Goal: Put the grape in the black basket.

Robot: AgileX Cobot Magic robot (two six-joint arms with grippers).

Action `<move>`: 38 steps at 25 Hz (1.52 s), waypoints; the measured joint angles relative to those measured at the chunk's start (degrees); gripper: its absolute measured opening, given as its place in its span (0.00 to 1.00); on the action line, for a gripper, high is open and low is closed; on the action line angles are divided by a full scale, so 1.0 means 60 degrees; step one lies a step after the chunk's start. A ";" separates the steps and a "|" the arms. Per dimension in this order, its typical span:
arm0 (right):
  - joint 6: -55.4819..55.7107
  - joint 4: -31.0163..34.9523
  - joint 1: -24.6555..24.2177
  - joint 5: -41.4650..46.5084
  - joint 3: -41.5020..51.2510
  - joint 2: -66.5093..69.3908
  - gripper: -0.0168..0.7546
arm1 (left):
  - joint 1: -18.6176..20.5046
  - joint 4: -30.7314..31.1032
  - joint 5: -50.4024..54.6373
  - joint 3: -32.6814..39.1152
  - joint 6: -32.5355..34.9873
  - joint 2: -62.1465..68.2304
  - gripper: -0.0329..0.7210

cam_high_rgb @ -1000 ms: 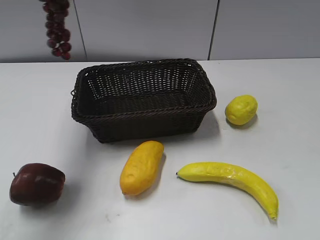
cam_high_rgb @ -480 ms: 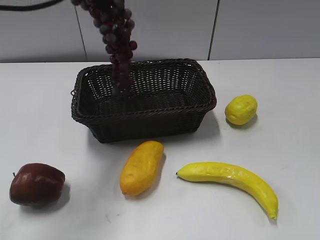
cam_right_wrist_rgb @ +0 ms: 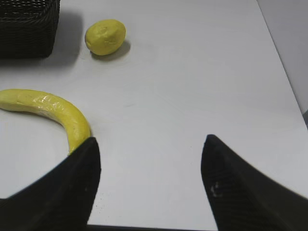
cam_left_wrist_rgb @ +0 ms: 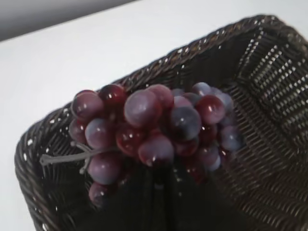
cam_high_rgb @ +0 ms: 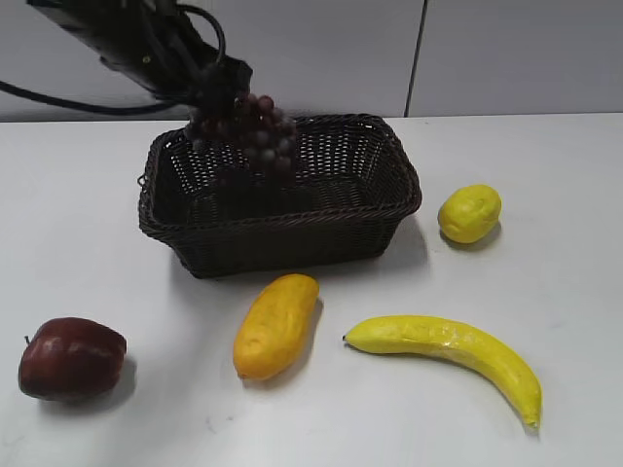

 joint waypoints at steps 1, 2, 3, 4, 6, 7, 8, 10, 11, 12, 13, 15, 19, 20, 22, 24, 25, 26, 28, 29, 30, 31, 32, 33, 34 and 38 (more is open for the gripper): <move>0.0000 0.0000 0.0000 0.0000 0.0000 0.0000 0.67 | 0.0000 0.0000 0.0195 0.0000 0.0000 0.0058 0.06; 0.0000 0.0000 0.0000 0.0000 0.0000 0.0000 0.67 | 0.0000 0.0000 0.0356 0.0000 0.0000 0.0074 0.08; 0.0000 0.0000 0.0000 0.0000 0.0000 0.0000 0.67 | 0.0000 0.0000 0.0454 0.0000 0.0000 0.0096 0.12; 0.0007 0.0000 0.0000 0.0000 0.0000 0.0000 0.67 | 0.0000 0.0000 0.0517 0.0000 0.0000 0.0096 0.19; 0.0007 0.0000 0.0000 0.0000 0.0000 0.0000 0.67 | 0.0000 0.0000 0.0536 0.0000 0.0000 0.0096 0.38; 0.0007 0.0000 0.0000 0.0000 0.0000 0.0000 0.67 | 0.0000 0.0000 0.0536 0.0000 0.0000 0.0096 0.50; 0.0007 0.0000 0.0000 0.0000 0.0000 0.0000 0.67 | 0.0000 0.0000 0.0560 0.0000 0.0000 0.0096 0.63; 0.0007 0.0000 0.0000 0.0000 0.0000 0.0000 0.67 | 0.0000 -0.0010 0.0652 0.0000 0.0000 0.0096 0.82; 0.0007 0.0000 0.0000 0.0000 0.0000 0.0000 0.67 | 0.0000 -0.0020 0.0750 0.0000 0.0000 0.0096 0.86; 0.0007 0.0000 0.0000 0.0000 0.0000 0.0000 0.67 | 0.0000 -0.0027 0.0884 -0.0010 0.0000 0.0096 0.88; 0.0007 0.0000 0.0000 0.0000 0.0000 0.0000 0.67 | 0.0014 -0.0032 0.1076 -0.0040 0.0000 0.0096 0.88; 0.0007 0.0000 0.0000 0.0000 0.0000 0.0000 0.67 | 0.0105 -0.0032 0.1606 -0.0266 0.0000 0.0096 0.86; 0.0007 0.0000 0.0000 0.0000 0.0000 0.0000 0.67 | 0.0655 -0.0032 0.3280 -0.1411 0.0000 0.0096 0.83; 0.0007 0.0000 0.0000 0.0000 0.0000 0.0000 0.67 | 0.0841 -0.0051 0.3806 -0.1769 0.0000 0.0096 0.82; 0.0007 0.0000 0.0000 0.0000 0.0000 0.0000 0.67 | 0.1374 -0.0122 0.4693 -0.2358 0.0000 0.0086 0.82; 0.0007 0.0000 0.0000 0.0000 0.0000 0.0000 0.67 | 0.1951 -0.0173 0.5483 -0.2801 0.0000 0.0063 0.81; 0.0007 0.0000 0.0000 0.0000 0.0000 0.0000 0.67 | 0.2285 -0.0173 0.5698 -0.2960 0.0000 0.0044 0.79; 0.0007 0.0000 0.0000 0.0000 0.0000 0.0000 0.67 | 0.2622 -0.0173 0.5846 -0.3049 0.0000 0.0043 0.78; 0.0007 0.0000 0.0000 0.0000 0.0000 0.0000 0.67 | 0.3229 -0.0118 0.5961 -0.3079 0.0000 0.0043 0.76; 0.0007 0.0000 0.0000 0.0000 0.0000 0.0000 0.67 | 0.3531 -0.0107 0.6007 -0.3079 0.0000 0.0043 0.75; 0.0007 0.0000 0.0000 0.0000 0.0000 0.0000 0.67 | 0.3819 -0.0107 0.6020 -0.3045 0.0000 0.0025 0.74; 0.0007 0.0000 0.0000 0.0000 0.0000 0.0000 0.67 | 0.4029 -0.0107 0.6029 -0.2968 0.0000 -0.0018 0.73; 0.0007 0.0000 0.0000 0.0000 0.0000 0.0000 0.67 | 0.4242 -0.0107 0.6040 -0.2879 0.0000 -0.0088 0.72; 0.0007 0.0000 0.0000 0.0000 0.0000 0.0000 0.67 | 0.4404 -0.0107 0.6040 -0.2758 0.0000 -0.0188 0.72; 0.0007 0.0000 0.0000 0.0000 0.0000 0.0000 0.67 | 0.4507 -0.0091 0.6050 -0.2637 0.0000 -0.0276 0.71; 0.0007 0.0000 0.0000 0.0000 0.0000 0.0000 0.67 | 0.4646 0.0083 0.6050 -0.2038 0.0000 -0.0893 0.70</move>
